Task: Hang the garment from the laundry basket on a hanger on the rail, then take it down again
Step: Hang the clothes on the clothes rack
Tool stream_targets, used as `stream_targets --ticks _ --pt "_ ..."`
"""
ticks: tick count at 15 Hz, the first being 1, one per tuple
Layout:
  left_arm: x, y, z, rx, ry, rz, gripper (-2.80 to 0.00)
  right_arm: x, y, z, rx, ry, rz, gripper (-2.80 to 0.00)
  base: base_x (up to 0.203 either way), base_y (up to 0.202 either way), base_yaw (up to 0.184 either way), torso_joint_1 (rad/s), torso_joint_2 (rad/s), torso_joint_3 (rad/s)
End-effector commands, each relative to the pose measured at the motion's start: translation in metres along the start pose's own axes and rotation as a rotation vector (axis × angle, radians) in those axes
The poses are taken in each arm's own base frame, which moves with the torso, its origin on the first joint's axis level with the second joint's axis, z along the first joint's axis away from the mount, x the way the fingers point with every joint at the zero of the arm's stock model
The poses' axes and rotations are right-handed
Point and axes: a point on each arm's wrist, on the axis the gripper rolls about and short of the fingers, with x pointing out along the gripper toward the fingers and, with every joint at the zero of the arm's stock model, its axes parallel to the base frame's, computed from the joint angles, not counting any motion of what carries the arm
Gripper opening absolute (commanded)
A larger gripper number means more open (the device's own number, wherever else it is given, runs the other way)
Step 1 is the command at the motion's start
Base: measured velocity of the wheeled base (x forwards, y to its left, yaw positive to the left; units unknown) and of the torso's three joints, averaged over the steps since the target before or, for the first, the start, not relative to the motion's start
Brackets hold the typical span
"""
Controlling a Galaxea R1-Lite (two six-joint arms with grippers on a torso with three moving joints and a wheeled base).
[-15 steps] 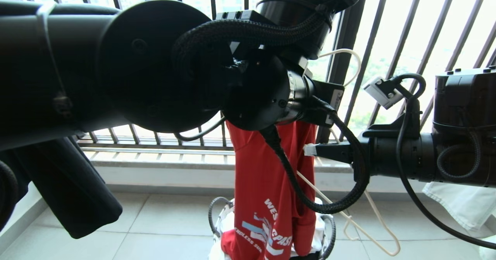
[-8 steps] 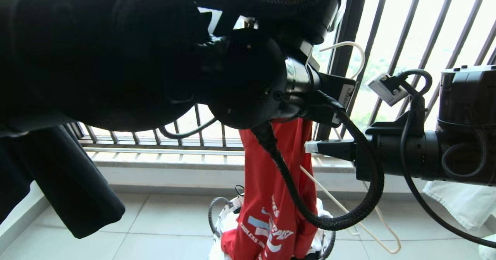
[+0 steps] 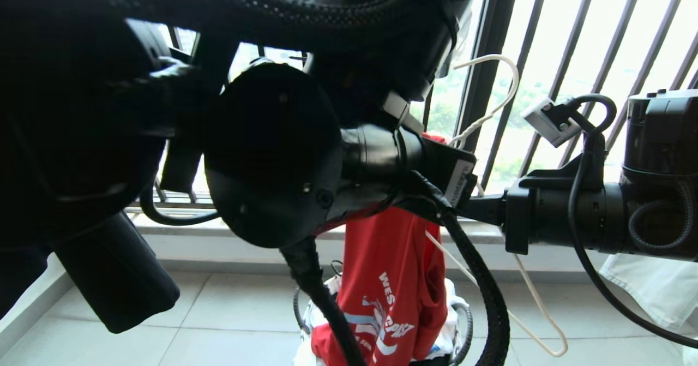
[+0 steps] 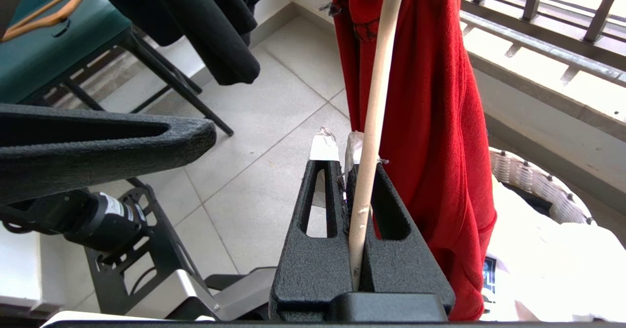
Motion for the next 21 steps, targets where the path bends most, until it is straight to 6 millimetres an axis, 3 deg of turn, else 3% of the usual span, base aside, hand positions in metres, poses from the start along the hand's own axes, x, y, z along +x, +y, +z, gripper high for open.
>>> stream_targets --ticks 1,5,6,9,12,17,21 --pt "-0.009 0.016 -0.005 -0.022 0.009 0.036 0.0 0.001 0.0 0.0 0.001 0.001 0.004 -2.8 0.0 0.0 0.0 0.0 0.0 0.0" --pt "-0.03 0.049 -0.011 -0.065 0.009 0.101 0.0 0.001 0.0 -0.001 0.002 0.005 0.003 -2.8 0.0 0.0 0.0 0.0 0.0 0.0" --pt "-0.034 0.058 -0.015 -0.074 0.013 0.125 -2.8 0.001 -0.001 -0.001 0.002 0.005 0.003 -2.8 0.0 0.0 0.0 0.0 0.0 0.0" --pt "-0.05 0.089 -0.022 -0.124 0.014 0.173 -2.8 0.002 -0.001 -0.001 0.003 0.008 0.002 -2.8 0.0 0.0 0.0 0.0 0.0 0.0" --pt "-0.067 0.119 -0.027 -0.185 0.01 0.069 -2.8 0.001 0.001 0.003 -0.005 -0.002 0.009 -2.8 0.0 0.0 0.0 0.0 0.0 0.0" --pt "-0.068 0.178 -0.033 -0.234 0.017 -0.179 -2.8 0.015 -0.001 0.019 -0.041 0.079 0.075 -2.8 0.0 0.0 0.0 0.0 0.0 0.0" --pt "-0.065 0.2 -0.04 -0.155 0.012 -0.227 -2.8 0.02 -0.002 0.017 -0.096 0.14 0.169 -2.8 0.0 0.0 0.0 0.0 0.0 0.0"
